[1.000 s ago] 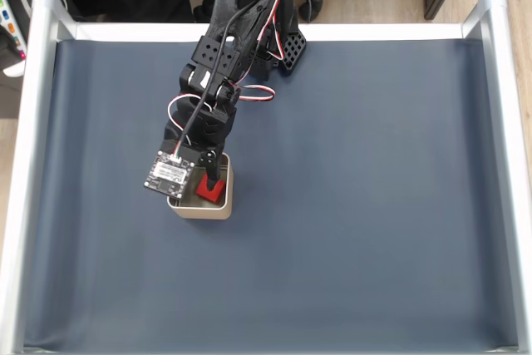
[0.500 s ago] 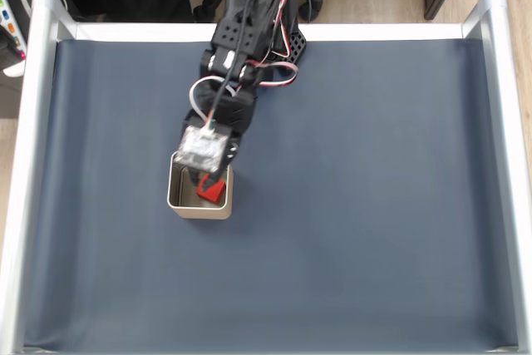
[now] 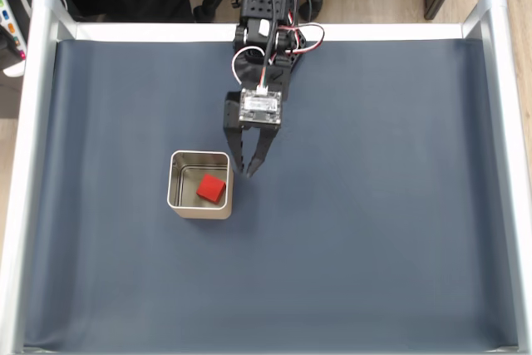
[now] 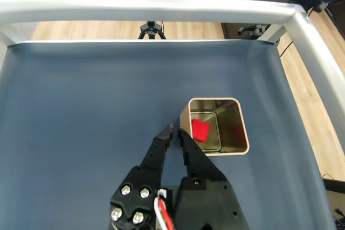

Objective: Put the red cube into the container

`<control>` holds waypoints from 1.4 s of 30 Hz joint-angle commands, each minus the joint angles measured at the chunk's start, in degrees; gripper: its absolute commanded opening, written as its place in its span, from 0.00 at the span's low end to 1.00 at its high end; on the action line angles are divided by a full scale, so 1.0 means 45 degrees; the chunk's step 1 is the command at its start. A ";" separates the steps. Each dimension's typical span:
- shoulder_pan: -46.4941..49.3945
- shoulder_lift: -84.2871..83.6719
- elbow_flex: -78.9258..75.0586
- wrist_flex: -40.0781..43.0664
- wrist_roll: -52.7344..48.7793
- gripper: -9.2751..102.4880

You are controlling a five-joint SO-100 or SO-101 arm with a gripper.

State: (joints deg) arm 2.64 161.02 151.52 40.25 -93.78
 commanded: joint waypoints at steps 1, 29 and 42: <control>-0.0215 0.1602 0.1016 0.0313 -0.0020 0.08; -0.1094 0.5879 0.6152 0.3438 0.2461 0.08; -0.1211 0.6914 0.6172 0.5957 0.2930 0.08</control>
State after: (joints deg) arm -3.25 191.51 179.56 65.83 -80.95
